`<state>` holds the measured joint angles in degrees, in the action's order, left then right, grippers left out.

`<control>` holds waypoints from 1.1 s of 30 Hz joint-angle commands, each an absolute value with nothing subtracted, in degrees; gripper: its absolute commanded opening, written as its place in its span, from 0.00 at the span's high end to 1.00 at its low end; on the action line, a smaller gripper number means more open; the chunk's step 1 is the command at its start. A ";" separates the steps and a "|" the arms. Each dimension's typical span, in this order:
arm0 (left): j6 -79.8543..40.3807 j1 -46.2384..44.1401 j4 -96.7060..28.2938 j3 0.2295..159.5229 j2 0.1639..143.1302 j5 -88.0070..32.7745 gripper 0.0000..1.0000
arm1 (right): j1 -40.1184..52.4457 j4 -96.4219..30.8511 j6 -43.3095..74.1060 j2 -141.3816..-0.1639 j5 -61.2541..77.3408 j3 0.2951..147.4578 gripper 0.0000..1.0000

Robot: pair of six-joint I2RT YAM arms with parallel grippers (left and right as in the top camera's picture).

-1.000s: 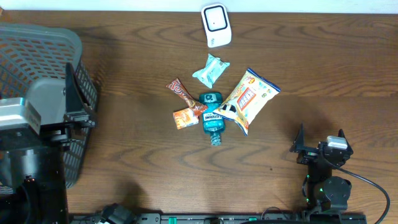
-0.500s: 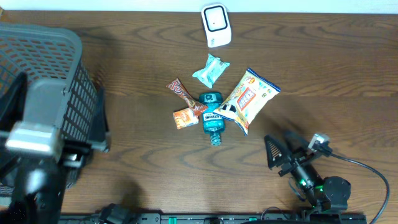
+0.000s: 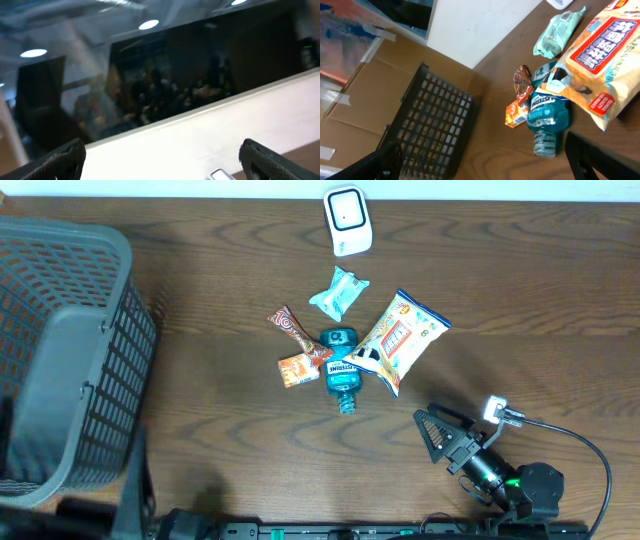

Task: Scan the item barcode
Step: 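Reach the right gripper to the snack bag and grasp it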

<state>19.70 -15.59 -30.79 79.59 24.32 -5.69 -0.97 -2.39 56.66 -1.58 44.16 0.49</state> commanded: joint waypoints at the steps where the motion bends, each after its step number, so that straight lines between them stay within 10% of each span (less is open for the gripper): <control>1: 17.89 -14.28 -31.99 80.05 21.50 -14.52 0.02 | -0.71 -3.60 53.19 -3.38 42.06 3.77 0.01; 17: 7.46 -10.31 -24.91 80.23 16.99 -16.91 0.02 | 3.01 -45.32 9.41 -49.76 15.99 54.39 0.01; 33: 1.63 -10.31 -23.79 80.20 16.91 -16.91 0.02 | 40.73 -51.92 10.26 -85.65 -34.79 64.82 0.11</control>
<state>2.72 -10.57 -24.16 79.81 16.93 -16.43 37.45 -52.47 10.09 -81.21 -21.85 63.83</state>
